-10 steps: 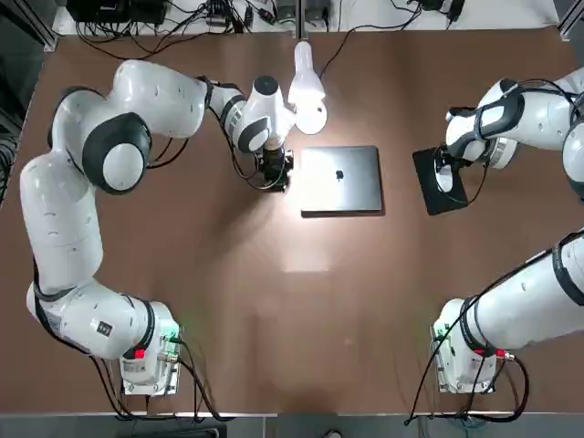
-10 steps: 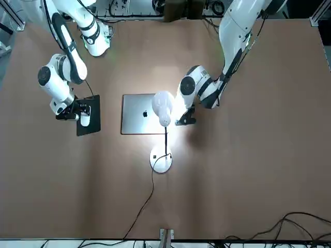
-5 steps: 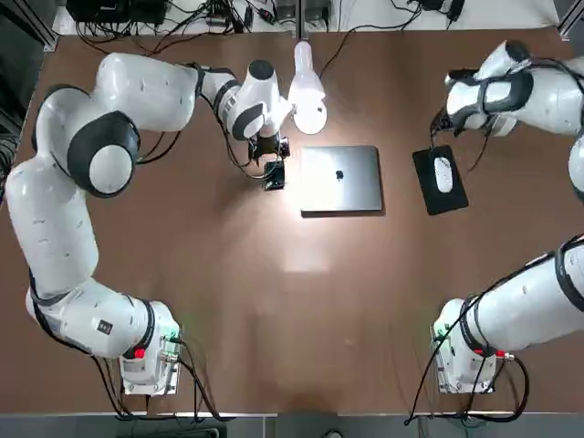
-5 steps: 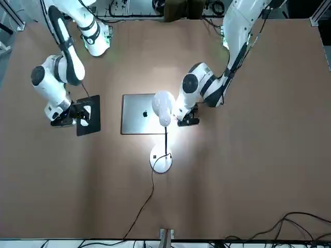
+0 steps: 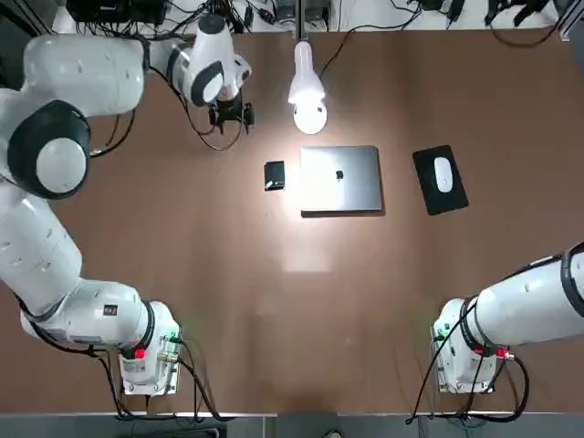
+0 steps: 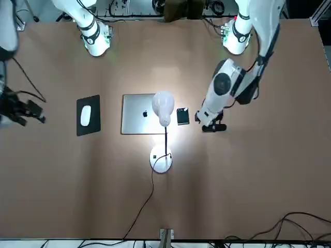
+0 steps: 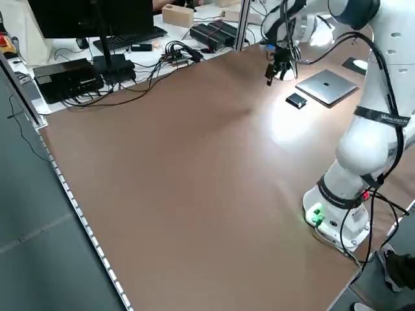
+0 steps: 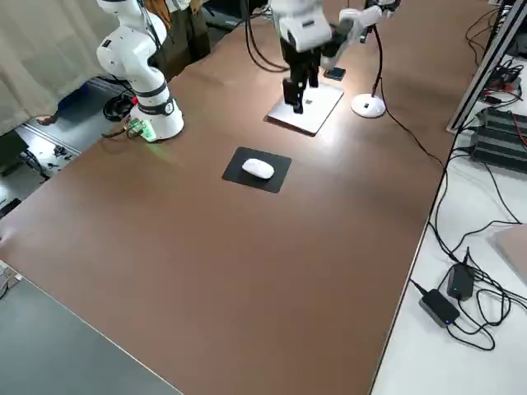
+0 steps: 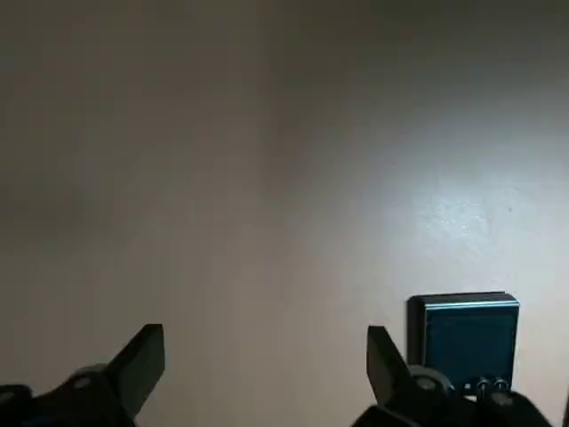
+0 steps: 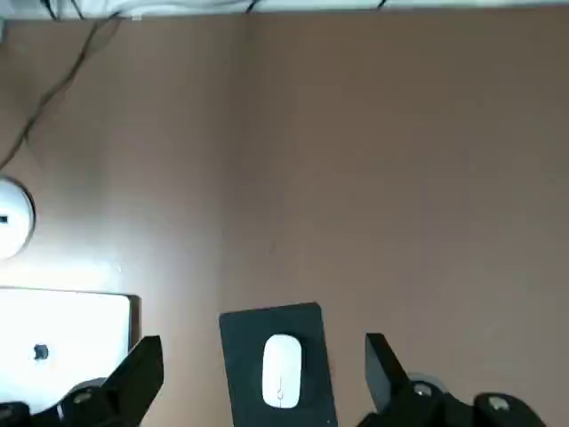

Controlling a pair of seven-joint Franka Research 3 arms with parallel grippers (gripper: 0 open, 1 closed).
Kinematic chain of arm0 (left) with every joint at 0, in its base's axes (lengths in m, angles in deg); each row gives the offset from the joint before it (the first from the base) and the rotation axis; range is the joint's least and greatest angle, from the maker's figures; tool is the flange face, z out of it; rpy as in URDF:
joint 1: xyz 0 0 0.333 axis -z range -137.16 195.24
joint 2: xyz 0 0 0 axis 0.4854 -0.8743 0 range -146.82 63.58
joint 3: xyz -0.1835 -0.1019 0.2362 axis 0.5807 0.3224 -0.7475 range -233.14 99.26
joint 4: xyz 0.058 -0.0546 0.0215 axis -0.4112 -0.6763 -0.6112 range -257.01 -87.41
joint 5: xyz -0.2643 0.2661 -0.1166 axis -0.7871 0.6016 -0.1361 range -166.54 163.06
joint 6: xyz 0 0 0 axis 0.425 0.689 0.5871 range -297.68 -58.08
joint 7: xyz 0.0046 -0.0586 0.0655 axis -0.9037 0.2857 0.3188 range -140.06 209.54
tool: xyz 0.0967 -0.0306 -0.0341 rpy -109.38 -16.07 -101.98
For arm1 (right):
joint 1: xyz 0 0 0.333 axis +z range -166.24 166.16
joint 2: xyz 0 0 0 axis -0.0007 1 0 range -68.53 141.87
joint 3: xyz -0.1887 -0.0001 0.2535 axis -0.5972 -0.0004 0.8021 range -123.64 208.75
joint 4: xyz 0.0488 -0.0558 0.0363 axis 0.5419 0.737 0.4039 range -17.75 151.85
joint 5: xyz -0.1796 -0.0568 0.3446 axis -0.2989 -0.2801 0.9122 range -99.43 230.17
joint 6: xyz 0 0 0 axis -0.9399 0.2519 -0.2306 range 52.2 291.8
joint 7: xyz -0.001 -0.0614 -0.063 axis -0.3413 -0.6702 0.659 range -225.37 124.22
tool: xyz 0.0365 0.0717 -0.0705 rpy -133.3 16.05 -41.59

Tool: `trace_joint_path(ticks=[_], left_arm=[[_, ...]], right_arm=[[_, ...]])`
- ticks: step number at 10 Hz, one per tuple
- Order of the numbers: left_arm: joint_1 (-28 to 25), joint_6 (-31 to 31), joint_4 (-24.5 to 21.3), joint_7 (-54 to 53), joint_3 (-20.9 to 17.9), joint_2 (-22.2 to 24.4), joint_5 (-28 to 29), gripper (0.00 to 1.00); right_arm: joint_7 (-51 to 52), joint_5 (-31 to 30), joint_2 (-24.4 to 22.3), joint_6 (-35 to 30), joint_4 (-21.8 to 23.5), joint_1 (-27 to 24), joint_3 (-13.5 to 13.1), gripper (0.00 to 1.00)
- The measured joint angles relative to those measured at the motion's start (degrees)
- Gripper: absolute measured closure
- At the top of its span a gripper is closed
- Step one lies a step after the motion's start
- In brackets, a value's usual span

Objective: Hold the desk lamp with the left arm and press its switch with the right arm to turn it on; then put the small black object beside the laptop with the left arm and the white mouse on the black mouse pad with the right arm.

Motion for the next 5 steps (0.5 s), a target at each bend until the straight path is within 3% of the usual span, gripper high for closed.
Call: trace_joint_path(ticks=[2, 4, 5], left_arm=[[-5.97, 6.93, 2.62, -5.79, 2.15, 4.80, -3.19, 0.00], [-9.73, 12.44, 7.40, -9.89, 2.96, 7.71, -5.74, 0.00], [-9.80, 17.35, 11.04, -12.52, 1.25, 8.32, -6.45, 0.00]], right_arm=[[-4.25, -0.40, 0.67, -2.32, -4.78, -0.90, 0.00, 0.00], [-4.69, -0.80, 1.57, -2.80, -5.76, -1.95, -0.02, 0.00], [-4.69, -2.51, 1.87, -2.80, -6.04, -1.88, 0.16, 0.00]])
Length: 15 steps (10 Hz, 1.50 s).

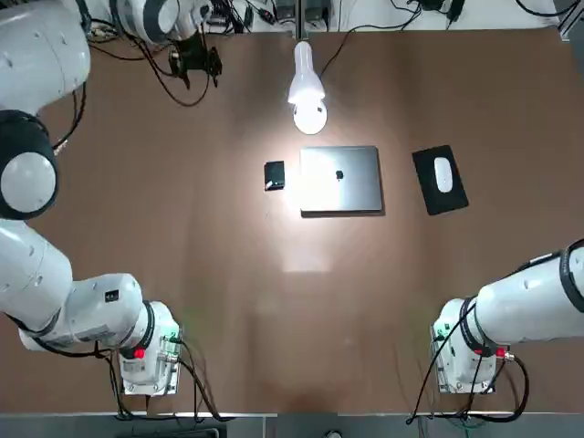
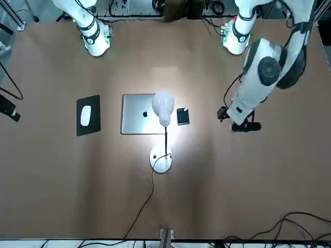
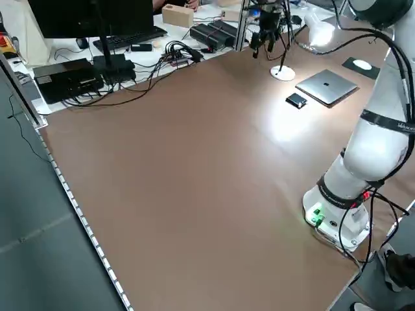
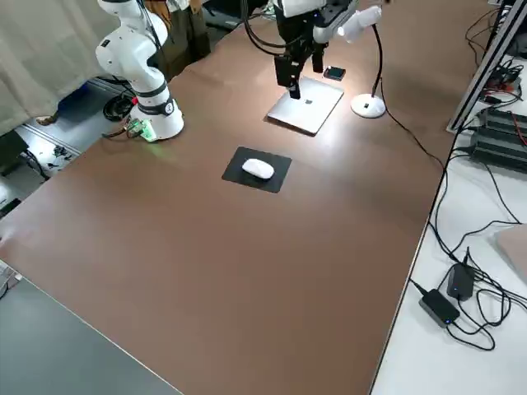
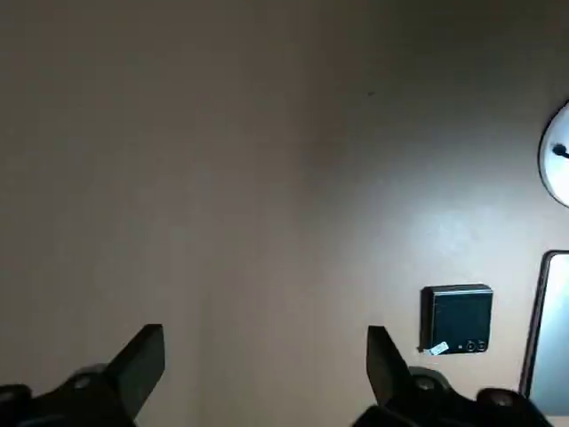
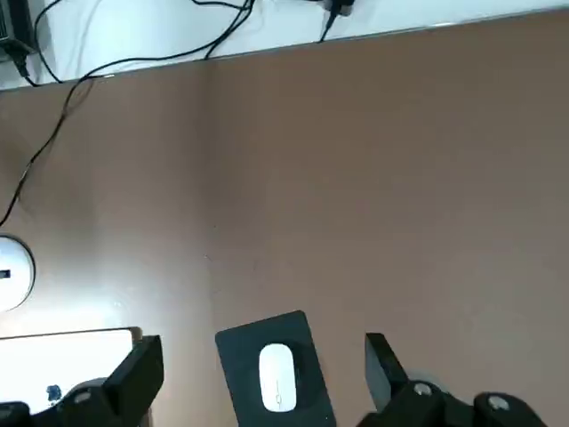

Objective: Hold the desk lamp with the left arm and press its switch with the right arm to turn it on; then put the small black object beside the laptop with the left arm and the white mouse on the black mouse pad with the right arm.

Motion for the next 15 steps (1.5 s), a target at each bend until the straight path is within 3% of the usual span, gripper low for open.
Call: trace_joint_path(ticks=[3, 5, 6, 9, 15], left_arm=[[6.92, 11.33, 10.19, -10.83, -14.59, 1.37, -2.02, 0.00], [11.18, 15.06, 11.72, -13.95, -21.83, 5.11, -3.40, 0.00], [12.12, 17.78, 11.79, -14.64, -23.58, 7.98, -3.51, 0.00], [12.20, 23.42, 11.33, -16.69, -25.02, 13.99, -3.52, 0.00], [11.36, 21.15, 10.86, -16.94, -25.17, 12.55, -3.69, 0.01]], right_arm=[[-0.01, -2.73, 0.19, -0.10, -0.88, 1.07, 0.71, 0.00], [-0.01, -2.77, 0.24, -0.13, -1.10, 1.29, 0.79, 0.00], [-0.04, -2.77, 0.26, -0.15, -1.31, 1.35, 0.80, 0.00], [-0.22, -2.77, 0.27, -2.77, -2.60, 1.56, 0.86, 0.00], [-0.37, -2.77, 0.27, -3.93, -3.05, 1.91, 0.89, 0.00]])
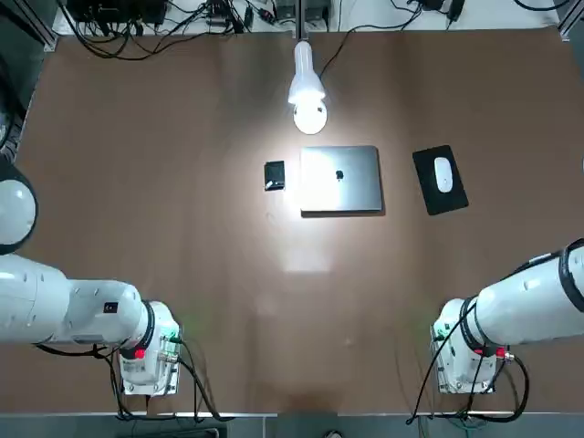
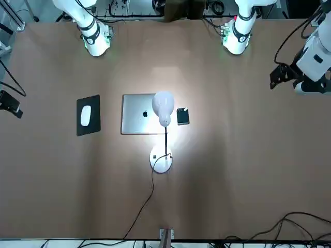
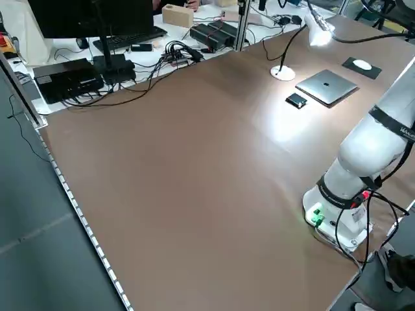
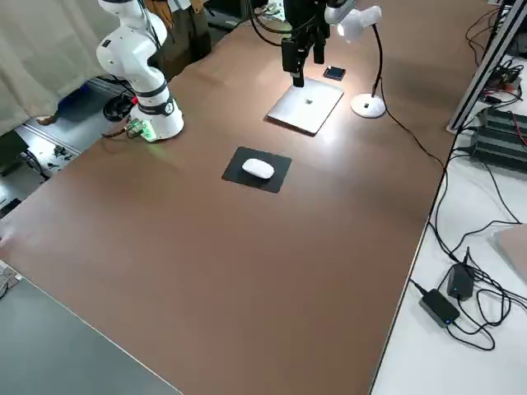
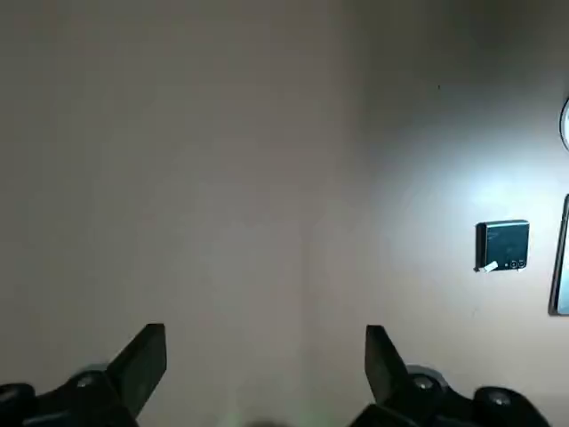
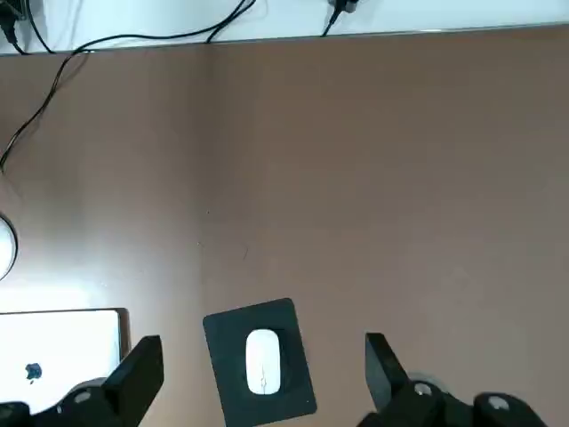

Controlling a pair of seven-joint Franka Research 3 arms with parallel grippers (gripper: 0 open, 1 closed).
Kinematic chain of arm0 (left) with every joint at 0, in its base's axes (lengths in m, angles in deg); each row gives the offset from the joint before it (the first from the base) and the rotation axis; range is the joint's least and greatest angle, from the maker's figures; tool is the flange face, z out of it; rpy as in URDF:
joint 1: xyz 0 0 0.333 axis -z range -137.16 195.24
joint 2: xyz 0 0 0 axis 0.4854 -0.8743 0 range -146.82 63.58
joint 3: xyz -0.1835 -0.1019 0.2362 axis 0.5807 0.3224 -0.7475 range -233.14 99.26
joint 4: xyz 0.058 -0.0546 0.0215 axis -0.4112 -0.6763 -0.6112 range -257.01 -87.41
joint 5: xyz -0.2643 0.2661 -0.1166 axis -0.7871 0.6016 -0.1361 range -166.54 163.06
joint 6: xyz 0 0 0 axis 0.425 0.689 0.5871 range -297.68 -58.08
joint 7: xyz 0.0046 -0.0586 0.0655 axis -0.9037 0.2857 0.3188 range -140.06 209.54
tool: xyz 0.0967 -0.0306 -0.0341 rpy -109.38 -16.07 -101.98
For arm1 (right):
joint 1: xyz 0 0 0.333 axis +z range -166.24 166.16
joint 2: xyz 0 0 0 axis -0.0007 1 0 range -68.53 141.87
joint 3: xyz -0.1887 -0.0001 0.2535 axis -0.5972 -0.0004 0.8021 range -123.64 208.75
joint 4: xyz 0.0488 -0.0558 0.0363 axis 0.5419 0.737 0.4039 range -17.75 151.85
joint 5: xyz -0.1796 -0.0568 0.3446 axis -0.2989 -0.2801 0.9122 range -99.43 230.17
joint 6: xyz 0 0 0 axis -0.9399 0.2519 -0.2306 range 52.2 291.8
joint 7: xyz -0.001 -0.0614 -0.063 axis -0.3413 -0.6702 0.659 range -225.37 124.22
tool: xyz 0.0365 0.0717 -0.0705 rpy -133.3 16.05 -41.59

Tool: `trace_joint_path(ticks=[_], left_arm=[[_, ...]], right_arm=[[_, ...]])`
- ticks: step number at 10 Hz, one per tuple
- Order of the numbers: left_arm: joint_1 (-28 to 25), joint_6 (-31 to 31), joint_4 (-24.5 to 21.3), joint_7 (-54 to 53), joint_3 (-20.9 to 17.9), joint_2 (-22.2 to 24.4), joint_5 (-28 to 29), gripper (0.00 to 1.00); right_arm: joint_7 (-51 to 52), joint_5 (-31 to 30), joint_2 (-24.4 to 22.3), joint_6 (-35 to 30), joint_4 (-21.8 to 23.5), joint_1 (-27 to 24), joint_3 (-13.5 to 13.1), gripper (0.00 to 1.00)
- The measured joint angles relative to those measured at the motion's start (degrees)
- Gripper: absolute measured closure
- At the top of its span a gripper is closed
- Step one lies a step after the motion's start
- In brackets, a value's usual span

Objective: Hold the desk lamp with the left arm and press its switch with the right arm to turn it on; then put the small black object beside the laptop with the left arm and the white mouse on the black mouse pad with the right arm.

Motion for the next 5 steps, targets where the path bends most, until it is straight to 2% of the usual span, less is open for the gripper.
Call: trace_joint_path(ticks=[5], left_arm=[[-0.14, -2.11, -0.09, 0.04, 0.04, -0.01, -0.36, 0.01]], right_arm=[[0.00, 0.00, 0.00, -0.14, 0.00, 0.23, 0.14, 0.00]])
